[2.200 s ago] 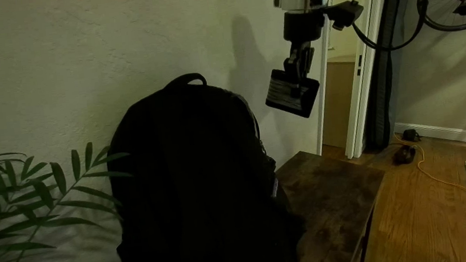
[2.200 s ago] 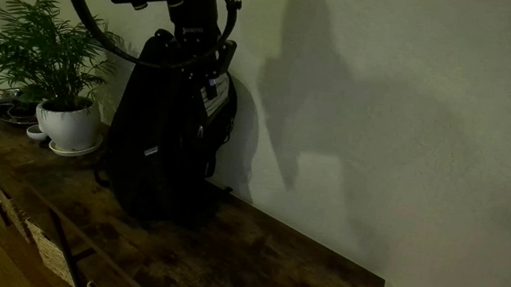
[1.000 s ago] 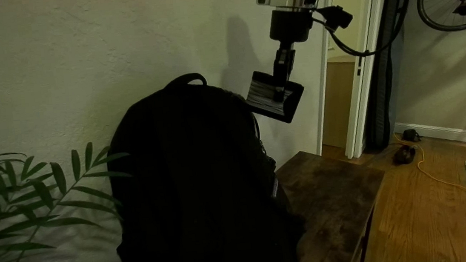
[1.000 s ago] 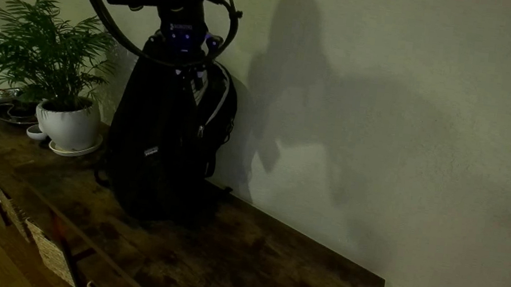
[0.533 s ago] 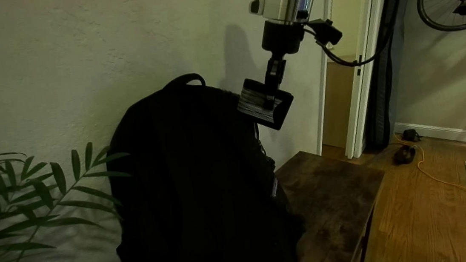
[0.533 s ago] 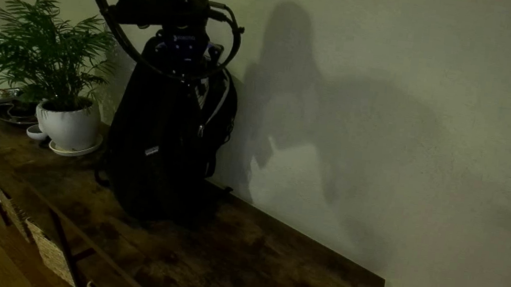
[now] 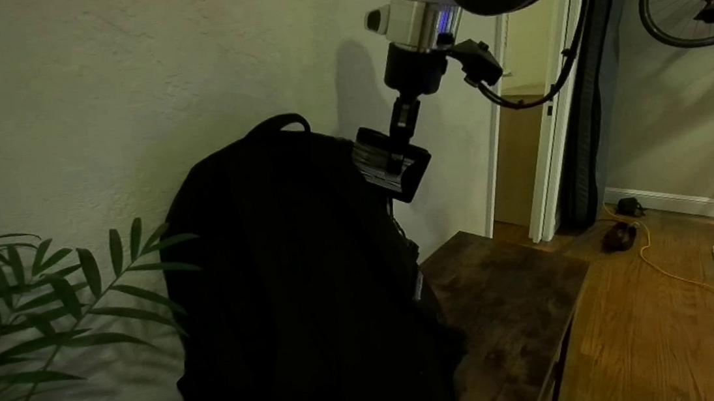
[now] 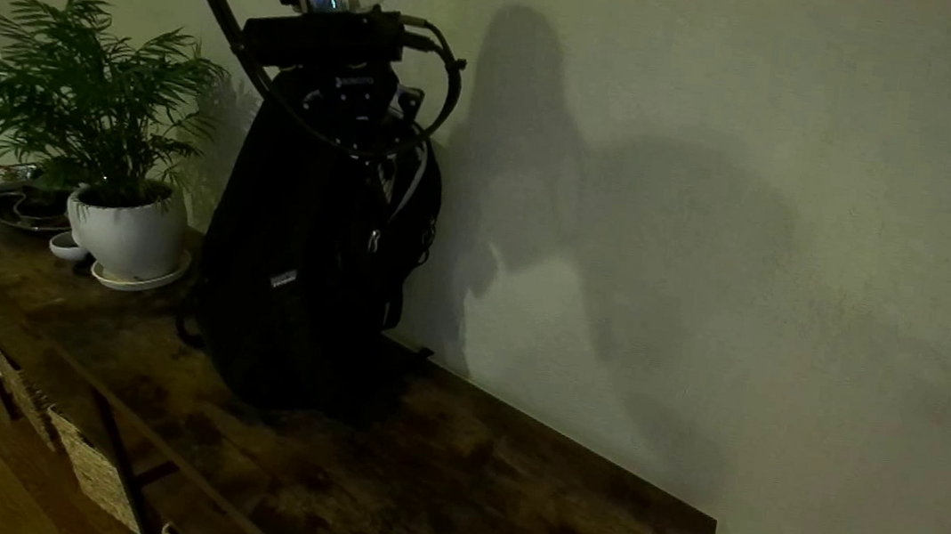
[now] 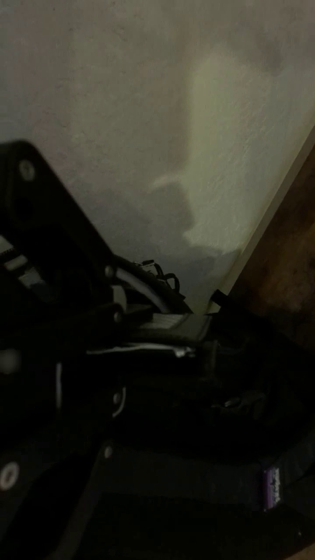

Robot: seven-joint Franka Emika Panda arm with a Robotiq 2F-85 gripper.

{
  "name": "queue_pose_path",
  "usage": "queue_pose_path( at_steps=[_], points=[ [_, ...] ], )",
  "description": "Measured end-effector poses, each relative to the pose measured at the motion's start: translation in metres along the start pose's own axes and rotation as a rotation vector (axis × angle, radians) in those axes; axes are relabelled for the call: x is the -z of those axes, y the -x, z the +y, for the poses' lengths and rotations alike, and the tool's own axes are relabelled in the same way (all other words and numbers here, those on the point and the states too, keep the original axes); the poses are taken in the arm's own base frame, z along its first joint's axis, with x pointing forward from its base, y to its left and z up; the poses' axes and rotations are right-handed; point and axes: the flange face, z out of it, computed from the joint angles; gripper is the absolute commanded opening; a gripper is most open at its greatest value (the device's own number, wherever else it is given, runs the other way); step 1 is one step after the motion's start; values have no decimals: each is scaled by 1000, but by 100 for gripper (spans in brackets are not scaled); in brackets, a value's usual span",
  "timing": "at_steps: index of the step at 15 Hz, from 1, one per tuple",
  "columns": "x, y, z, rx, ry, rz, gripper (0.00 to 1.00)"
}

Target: Pick up the wallet from the table and put it in the black bag.

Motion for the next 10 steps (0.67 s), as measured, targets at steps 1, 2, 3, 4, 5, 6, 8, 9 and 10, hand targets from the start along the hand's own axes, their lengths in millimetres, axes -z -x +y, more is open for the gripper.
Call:
queue_pose_path(
  at_steps=[1,2,3,4,5,6,8,9,10],
  points=[
    [-1,-3,1,11,8,2,5],
    [-3,-6,2,19,15,6,5],
    [-5,-10,2,26,17,13,5],
    [-7,-14,2,35,19,26,5],
    [-9,-18,1,48,20,38,5],
    [-10,-22,0,58,20,50,5],
    [-13,-29,-2,72,19,72,5],
    [-14,-32,-3,79,17,82,5],
    [-16,-35,-3,86,12,91,5]
  ],
)
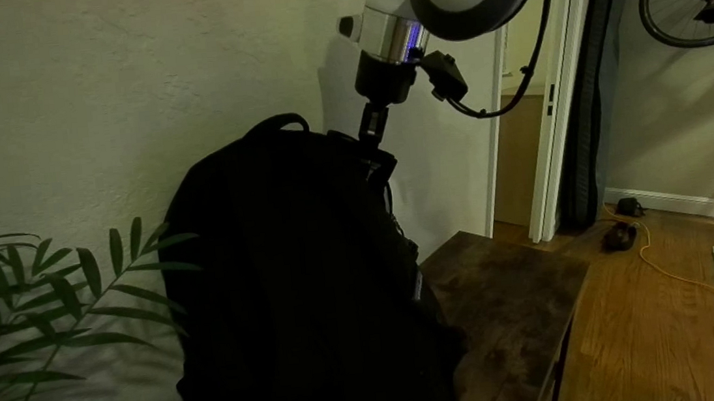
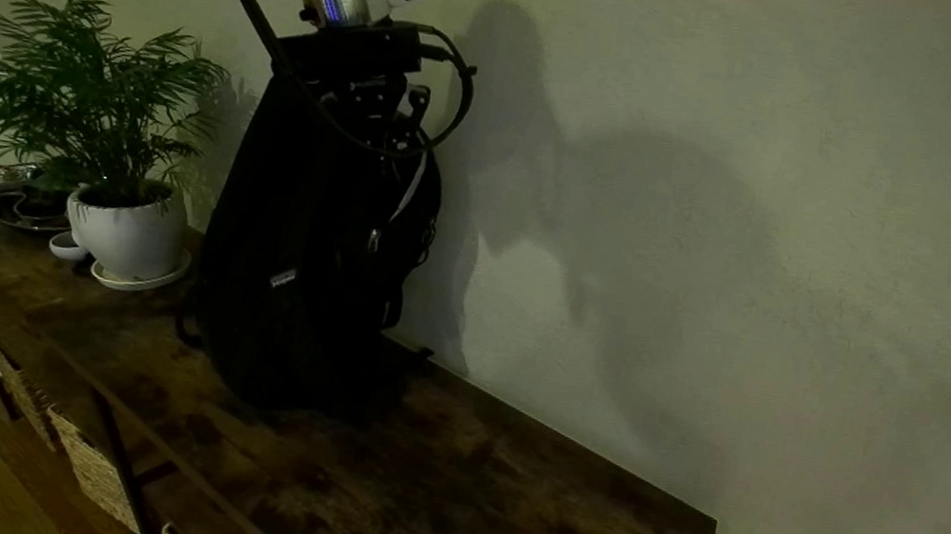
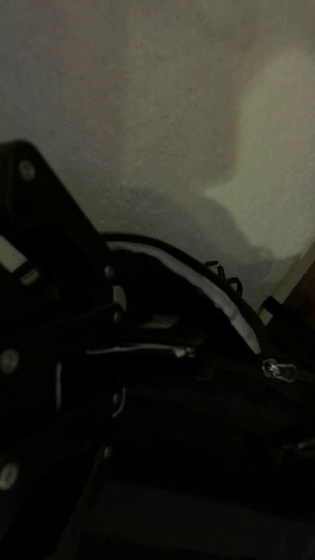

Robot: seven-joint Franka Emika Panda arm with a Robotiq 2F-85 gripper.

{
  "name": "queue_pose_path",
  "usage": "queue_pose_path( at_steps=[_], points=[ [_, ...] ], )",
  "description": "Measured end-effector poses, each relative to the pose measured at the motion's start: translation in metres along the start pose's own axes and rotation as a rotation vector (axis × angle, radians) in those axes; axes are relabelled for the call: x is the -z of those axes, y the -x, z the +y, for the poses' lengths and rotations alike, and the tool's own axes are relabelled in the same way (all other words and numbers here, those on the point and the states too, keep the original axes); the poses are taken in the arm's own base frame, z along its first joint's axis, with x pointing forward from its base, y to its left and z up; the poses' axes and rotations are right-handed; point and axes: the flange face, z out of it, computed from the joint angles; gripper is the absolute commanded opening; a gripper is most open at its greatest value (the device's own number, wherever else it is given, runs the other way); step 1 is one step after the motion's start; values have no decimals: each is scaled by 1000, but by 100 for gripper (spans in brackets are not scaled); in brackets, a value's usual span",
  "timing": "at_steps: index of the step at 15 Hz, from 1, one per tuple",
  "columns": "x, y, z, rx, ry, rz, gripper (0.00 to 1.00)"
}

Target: Pick up the wallet from the table and put it in the black bag.

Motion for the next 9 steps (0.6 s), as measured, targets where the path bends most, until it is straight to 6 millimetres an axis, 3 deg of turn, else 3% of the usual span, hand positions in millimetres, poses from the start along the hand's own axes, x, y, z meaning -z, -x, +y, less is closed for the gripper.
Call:
queue_pose_path(
  at_steps=[9],
  points=[
    [-35,8,17,-15,-113,32,6]
  ],
)
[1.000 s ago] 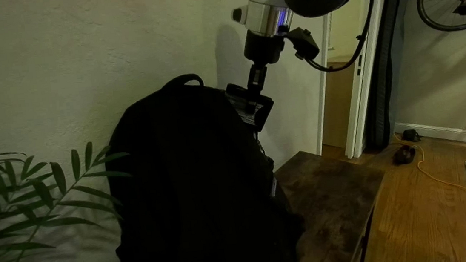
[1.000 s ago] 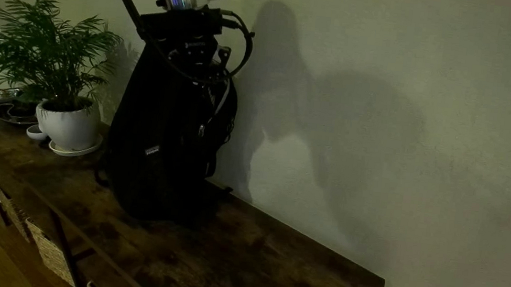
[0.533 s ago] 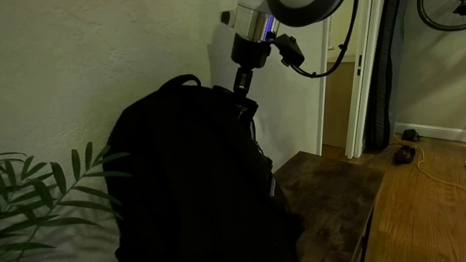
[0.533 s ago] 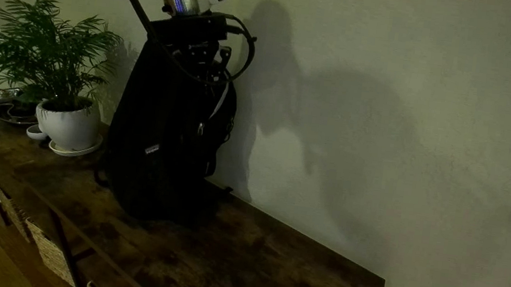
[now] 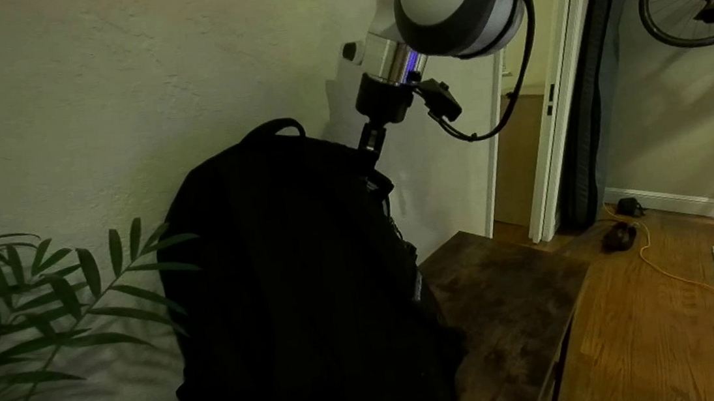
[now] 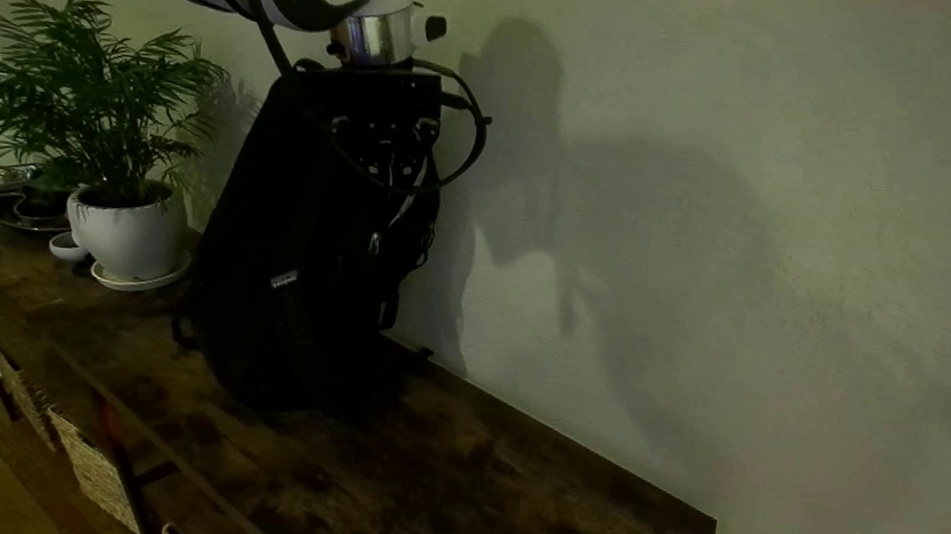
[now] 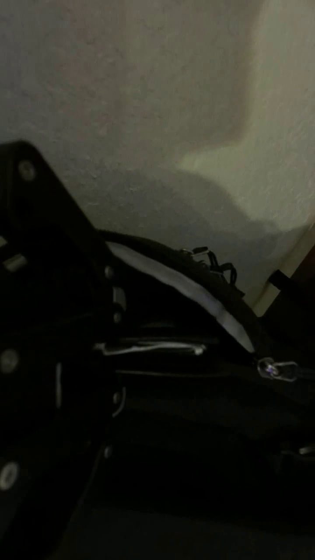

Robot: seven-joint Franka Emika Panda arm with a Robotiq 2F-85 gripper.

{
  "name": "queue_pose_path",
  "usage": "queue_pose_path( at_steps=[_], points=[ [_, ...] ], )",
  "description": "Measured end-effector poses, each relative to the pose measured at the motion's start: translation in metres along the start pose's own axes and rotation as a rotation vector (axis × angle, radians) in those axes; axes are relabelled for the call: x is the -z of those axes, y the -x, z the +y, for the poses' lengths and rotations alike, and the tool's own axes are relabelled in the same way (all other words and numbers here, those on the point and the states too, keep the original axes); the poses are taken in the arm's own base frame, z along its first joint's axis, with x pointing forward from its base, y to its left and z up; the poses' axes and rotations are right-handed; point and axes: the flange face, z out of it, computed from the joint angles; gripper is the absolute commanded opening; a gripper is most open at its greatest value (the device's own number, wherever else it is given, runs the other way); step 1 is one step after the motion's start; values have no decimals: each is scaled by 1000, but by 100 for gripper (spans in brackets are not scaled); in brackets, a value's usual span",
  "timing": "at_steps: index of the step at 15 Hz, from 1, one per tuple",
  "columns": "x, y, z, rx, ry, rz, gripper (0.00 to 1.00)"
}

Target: Pick up the wallet from the table and put it in the black bag.

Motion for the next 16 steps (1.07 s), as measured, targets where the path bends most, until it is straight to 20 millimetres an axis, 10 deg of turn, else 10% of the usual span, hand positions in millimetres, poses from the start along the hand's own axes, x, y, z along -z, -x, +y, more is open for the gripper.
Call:
queue_pose_path(
  at_steps=[14,15,16],
  points=[
    [-27,14,17,21,-174,189,8],
    [-28,15,17,33,-185,207,46],
    [-30,15,16,44,-193,222,47]
  ],
)
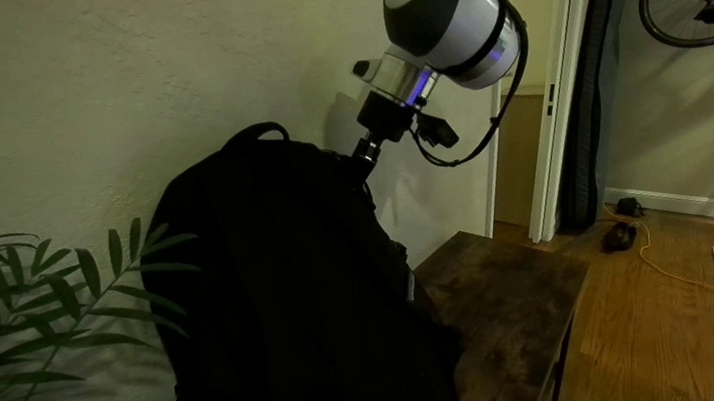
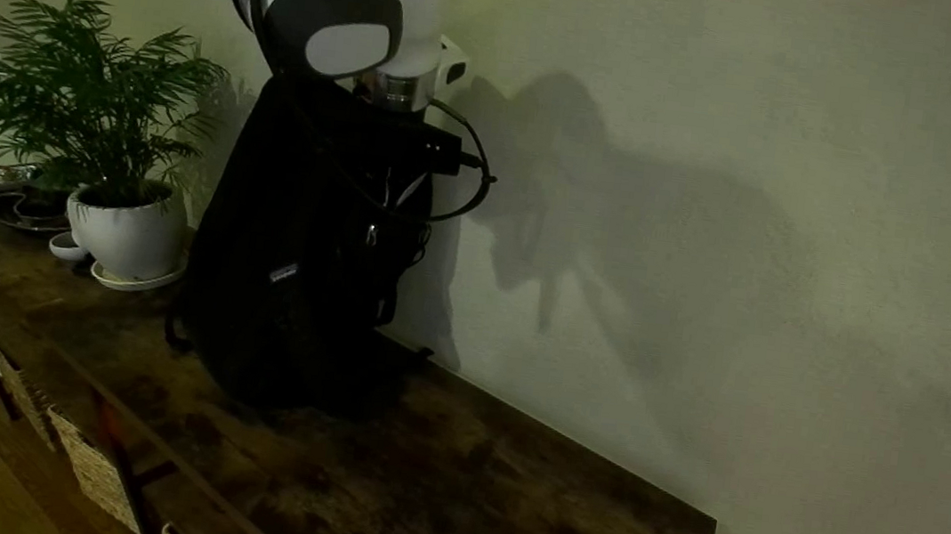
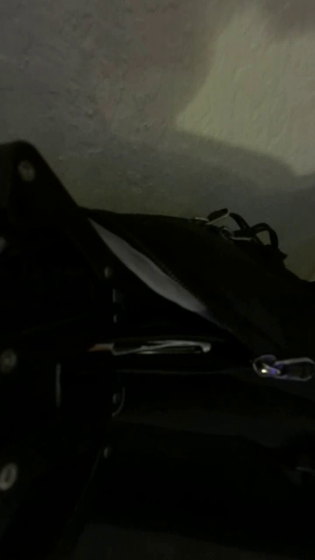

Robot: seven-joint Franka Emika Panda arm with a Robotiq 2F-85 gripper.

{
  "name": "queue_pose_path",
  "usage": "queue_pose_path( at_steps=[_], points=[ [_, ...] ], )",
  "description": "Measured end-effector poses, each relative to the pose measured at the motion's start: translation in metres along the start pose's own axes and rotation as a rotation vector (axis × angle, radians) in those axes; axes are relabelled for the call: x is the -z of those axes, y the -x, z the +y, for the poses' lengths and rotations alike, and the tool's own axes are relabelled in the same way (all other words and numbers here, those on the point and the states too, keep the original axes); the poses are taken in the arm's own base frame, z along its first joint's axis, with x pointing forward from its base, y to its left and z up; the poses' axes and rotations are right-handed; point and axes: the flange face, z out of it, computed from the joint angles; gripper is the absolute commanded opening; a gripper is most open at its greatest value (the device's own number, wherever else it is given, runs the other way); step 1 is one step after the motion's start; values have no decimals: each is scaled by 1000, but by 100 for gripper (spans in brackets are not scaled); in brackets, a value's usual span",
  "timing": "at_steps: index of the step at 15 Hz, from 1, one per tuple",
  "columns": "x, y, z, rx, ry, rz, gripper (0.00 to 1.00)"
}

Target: Pick up the wallet from the table and put it in the black bag.

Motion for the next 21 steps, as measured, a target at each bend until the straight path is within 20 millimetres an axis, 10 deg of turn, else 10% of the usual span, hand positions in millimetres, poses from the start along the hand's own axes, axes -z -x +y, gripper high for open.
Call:
queue_pose_path(
  at_steps=[8,21],
  points=[
    [-2,1,-2,50,-35,82,97],
    [5,9,-2,-4,-71,225,100]
  ],
)
